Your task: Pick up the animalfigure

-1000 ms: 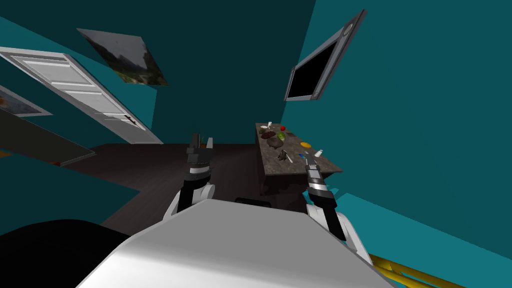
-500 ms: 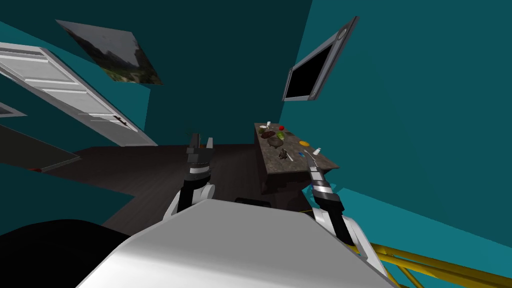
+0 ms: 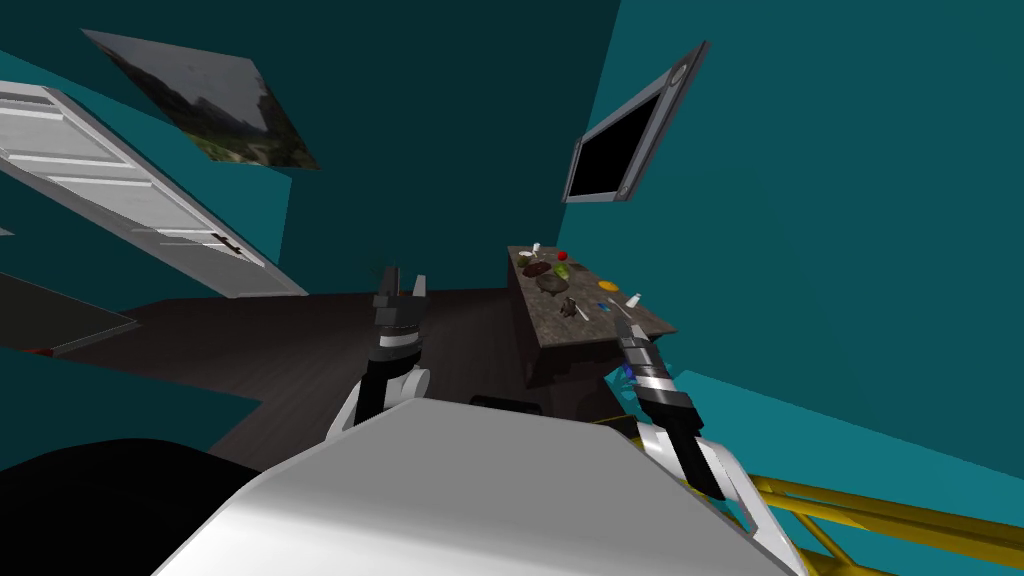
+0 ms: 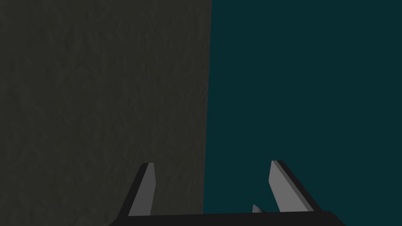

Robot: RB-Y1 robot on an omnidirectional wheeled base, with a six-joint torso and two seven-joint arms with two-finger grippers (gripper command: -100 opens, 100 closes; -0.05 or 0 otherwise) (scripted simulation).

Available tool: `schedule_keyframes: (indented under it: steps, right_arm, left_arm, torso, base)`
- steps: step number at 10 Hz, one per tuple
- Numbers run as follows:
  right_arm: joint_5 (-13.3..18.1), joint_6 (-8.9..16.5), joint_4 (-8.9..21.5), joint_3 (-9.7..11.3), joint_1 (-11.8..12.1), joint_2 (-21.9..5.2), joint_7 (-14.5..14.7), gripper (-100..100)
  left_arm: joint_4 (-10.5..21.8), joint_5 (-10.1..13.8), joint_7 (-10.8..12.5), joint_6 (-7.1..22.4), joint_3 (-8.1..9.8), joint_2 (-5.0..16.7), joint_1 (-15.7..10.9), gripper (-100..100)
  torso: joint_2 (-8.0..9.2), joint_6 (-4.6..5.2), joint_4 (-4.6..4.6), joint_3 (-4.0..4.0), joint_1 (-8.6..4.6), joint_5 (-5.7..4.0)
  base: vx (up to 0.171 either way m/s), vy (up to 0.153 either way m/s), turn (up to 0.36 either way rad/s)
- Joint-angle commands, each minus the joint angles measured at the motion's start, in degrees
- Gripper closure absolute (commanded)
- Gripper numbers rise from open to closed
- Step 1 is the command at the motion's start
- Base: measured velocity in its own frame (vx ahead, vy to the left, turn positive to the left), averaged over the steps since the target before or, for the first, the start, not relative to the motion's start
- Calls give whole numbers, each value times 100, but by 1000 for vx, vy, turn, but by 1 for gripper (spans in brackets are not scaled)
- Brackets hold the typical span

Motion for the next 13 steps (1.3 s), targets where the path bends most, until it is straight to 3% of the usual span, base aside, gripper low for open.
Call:
schedule_keyframes:
  steps: [1, 6, 11, 13]
  right_arm:
    - [141, -17, 73, -155, 87, -152, 286, -100]
    - [415, -69, 237, -415, 248, -432, 1063, -100]
    - [874, -191, 530, -773, 544, -891, 1891, -100]
    - [874, -191, 530, -773, 544, -891, 2086, -100]
  left_arm:
    - [0, 0, 0, 0, 0, 0, 0, 0]
    - [0, 0, 0, 0, 0, 0, 0, 0]
    - [0, 0, 0, 0, 0, 0, 0, 0]
    - [0, 0, 0, 0, 0, 0, 0, 0]
  torso:
    - [0, 0, 0, 0, 0, 0]
    - [-10, 0, -2, -6, -1, -1]
    - [-12, -1, -3, -7, -10, -2]
    - [-17, -1, -4, -10, -13, -3]
  base:
    - [-6, 89, -56]
    - [10, 74, -31]
    - [24, 63, -4]
    - [25, 37, 1]
